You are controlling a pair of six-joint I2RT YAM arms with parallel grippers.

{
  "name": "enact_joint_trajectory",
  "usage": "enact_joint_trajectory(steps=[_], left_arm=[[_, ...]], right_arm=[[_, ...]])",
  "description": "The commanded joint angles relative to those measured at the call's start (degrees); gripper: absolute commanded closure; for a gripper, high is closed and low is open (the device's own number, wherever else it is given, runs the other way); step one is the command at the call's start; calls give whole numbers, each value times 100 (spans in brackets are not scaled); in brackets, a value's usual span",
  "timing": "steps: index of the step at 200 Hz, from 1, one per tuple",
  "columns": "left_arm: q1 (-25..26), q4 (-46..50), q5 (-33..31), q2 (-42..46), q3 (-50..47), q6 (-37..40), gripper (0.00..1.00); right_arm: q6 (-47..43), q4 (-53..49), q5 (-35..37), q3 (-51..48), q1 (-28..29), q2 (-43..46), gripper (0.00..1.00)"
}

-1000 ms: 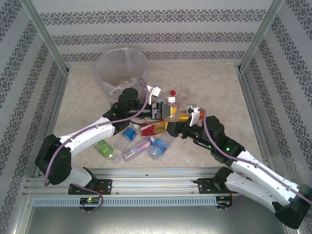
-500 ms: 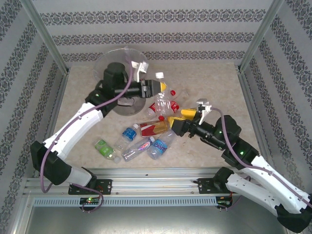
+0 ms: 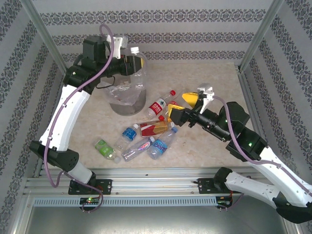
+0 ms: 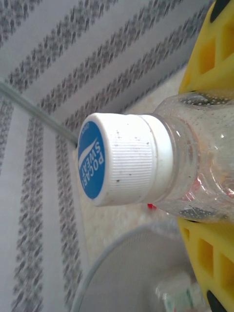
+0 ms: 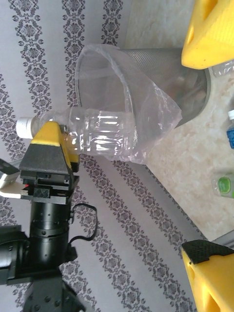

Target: Put the plastic bottles in the bin

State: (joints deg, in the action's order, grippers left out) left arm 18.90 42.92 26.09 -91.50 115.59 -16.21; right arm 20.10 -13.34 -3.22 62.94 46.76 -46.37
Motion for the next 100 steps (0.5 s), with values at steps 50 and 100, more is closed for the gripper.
enact_joint_trajectory(steps=[50, 100], left_arm=[[-314, 1296, -1918, -897, 1225, 1535, 58], [-400, 1759, -2537, -1888, 1957, 1760, 58]], right_arm=[[-217, -171, 25, 240, 79, -5, 6], [-182, -214, -187, 282, 79, -83, 2]])
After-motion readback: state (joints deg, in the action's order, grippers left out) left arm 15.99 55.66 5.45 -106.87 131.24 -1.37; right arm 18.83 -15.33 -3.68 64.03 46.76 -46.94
